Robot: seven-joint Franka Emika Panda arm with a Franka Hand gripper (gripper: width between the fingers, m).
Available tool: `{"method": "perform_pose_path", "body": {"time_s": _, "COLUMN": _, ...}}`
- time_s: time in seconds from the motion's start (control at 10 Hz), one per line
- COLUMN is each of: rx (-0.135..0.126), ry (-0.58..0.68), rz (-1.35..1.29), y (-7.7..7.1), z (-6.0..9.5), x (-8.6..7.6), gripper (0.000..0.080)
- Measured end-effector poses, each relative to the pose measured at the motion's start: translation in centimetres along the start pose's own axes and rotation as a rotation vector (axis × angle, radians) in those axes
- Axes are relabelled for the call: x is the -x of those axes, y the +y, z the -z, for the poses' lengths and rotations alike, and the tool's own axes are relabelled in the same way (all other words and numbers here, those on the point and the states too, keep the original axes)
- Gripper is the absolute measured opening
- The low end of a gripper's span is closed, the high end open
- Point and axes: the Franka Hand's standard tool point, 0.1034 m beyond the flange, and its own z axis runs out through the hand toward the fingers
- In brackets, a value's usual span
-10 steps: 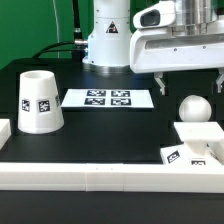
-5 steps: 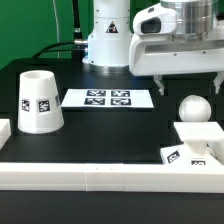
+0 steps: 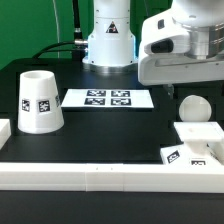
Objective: Assemble lamp
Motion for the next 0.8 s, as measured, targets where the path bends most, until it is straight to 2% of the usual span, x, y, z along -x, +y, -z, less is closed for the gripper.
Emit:
{"method": "perform_pose_path", "body": {"time_s": 0.2, "rx": 0.003, "ry": -0.133, "rz": -0.005, "y": 0.1, "z": -0.4, "x": -0.1, "gripper": 0.0699}}
{"method": "perform_pose_path", "body": {"time_s": 0.3, "rx": 0.011, "ry": -0.214, "rz": -0.004, "y": 0.1, "z": -1.2, "x": 0.5, "gripper": 0.0699}}
{"method": "perform_pose_path", "body": {"time_s": 0.6, "rx": 0.022, "ry": -0.399, "rz": -0.007, "y": 0.7, "z": -3.1, "x": 1.0, "gripper": 0.0699}}
{"method": "perform_pose_path", "body": {"time_s": 0.7, "rx": 0.023, "ry": -0.448, "rz": -0.006, "y": 0.7, "z": -3.7, "x": 0.7, "gripper": 0.0699}}
{"method": "perform_pose_path", "body": {"time_s": 0.8, "rx": 0.021, "ry": -0.447, "rz": -0.005, "y": 0.7, "z": -4.1, "x": 0.3, "gripper": 0.0699}}
